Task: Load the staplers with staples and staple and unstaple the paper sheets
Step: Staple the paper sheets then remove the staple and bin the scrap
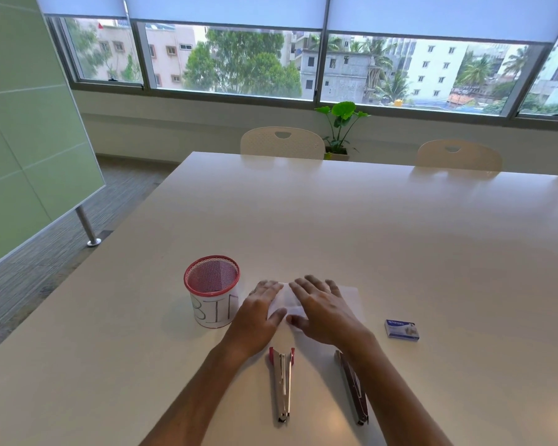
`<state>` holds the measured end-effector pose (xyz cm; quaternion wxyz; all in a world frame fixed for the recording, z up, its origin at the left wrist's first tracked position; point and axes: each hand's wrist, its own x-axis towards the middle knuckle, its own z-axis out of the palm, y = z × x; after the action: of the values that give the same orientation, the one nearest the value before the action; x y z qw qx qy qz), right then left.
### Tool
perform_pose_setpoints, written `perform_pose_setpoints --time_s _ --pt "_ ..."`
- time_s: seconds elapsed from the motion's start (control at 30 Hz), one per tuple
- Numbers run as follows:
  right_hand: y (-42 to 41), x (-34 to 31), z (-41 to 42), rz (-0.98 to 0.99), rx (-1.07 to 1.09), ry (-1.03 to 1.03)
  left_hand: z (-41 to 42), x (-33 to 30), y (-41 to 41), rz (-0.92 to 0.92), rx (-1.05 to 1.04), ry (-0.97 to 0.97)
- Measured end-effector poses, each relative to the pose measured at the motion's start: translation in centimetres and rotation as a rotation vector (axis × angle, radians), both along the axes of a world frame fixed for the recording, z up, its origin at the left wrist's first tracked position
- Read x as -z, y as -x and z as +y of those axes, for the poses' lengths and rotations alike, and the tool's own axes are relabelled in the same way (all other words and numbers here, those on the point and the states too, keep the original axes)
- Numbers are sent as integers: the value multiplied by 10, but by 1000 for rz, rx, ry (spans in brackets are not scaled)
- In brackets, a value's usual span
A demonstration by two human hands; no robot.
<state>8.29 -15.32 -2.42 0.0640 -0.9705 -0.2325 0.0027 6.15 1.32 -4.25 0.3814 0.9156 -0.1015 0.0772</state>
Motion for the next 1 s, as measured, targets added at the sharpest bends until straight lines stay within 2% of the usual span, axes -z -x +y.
perform_pose_setpoints --time_s 0.2,0.5,0.63,0.8,0.93,1.0 --pt "-5 5 -1 15 16 -51 1 3 -1 -36 -42 53" --pt "-8 9 -8 -176 -40 -185 2 1 1 -58 -80 132" --pt "-4 2 -5 -234 -68 -314 -1 -7 1 -86 -157 254" --pt "2 -16 2 -187 -31 -571 -5 -14 8 -43 -319 459" --pt "3 -24 1 -107 -11 -676 -10 -18 12 11 -328 631" --pt "3 -28 1 -8 44 -785 -11 -19 14 16 -335 686"
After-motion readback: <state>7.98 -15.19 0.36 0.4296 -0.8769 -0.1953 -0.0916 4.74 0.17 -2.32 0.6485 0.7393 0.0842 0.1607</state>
